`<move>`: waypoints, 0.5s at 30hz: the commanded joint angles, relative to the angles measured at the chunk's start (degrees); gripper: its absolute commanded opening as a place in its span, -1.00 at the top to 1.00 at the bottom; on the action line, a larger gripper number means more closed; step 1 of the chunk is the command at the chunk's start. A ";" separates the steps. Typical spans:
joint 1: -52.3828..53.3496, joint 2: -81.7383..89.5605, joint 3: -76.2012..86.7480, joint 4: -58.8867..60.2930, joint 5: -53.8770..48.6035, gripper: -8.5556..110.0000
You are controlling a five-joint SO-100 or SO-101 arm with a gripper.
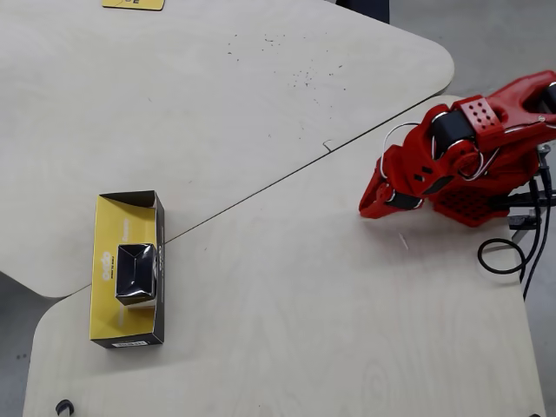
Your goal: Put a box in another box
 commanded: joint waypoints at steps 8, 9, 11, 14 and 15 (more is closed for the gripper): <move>0.53 3.69 -0.26 7.65 -4.13 0.87; 0.53 3.69 -0.26 7.65 -4.13 0.87; 0.53 3.69 -0.26 7.65 -4.13 0.87; 0.53 3.69 -0.26 7.65 -4.13 0.87; 0.53 3.69 -0.26 7.65 -4.13 0.87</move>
